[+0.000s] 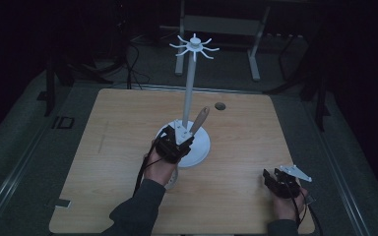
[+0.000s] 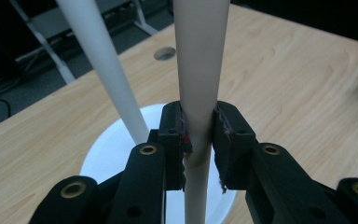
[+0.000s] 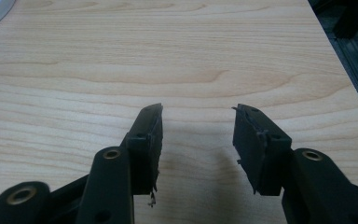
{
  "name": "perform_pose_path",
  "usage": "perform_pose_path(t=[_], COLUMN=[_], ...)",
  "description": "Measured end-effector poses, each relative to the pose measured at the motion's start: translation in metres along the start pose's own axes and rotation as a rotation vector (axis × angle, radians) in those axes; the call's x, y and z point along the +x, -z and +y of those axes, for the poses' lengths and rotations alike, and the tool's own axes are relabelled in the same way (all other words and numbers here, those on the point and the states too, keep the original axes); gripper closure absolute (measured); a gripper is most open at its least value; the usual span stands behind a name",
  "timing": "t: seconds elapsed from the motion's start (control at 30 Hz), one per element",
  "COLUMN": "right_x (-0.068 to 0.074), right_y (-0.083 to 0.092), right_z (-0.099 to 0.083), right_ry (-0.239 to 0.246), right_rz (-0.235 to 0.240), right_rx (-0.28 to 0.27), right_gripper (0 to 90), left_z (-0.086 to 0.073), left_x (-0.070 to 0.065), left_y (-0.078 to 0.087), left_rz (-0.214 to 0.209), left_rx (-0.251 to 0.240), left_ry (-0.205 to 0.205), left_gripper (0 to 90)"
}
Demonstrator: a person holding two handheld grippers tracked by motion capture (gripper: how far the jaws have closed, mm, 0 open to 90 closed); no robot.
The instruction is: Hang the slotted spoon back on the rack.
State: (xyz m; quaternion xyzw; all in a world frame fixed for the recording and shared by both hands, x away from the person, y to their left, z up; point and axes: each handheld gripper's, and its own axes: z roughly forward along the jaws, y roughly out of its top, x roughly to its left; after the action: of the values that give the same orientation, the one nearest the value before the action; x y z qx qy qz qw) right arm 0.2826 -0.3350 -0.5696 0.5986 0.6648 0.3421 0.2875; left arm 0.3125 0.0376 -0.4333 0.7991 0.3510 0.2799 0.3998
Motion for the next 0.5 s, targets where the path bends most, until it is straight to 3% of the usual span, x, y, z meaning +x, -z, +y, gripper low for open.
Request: perform_pose_path(t=[0.3,0.5], right_x=[0.000,-0.001], right_y=[0.000,0.000], right_z=[0.000,-0.001], right_ry=[0.003,-0.001], right_rz=[0.000,0.001], right_rx=[0.002,0.003], right_gripper=[51.8,51.8], left_z=[0.002,0.005], left_x=[0.000,0.004], left_y=[0.012,0.015], left_rz=[0.097,0.124], left_rx=[-0.085,-0.101], left_ry=[0.016,0.037], left_gripper=[74.4,74.5])
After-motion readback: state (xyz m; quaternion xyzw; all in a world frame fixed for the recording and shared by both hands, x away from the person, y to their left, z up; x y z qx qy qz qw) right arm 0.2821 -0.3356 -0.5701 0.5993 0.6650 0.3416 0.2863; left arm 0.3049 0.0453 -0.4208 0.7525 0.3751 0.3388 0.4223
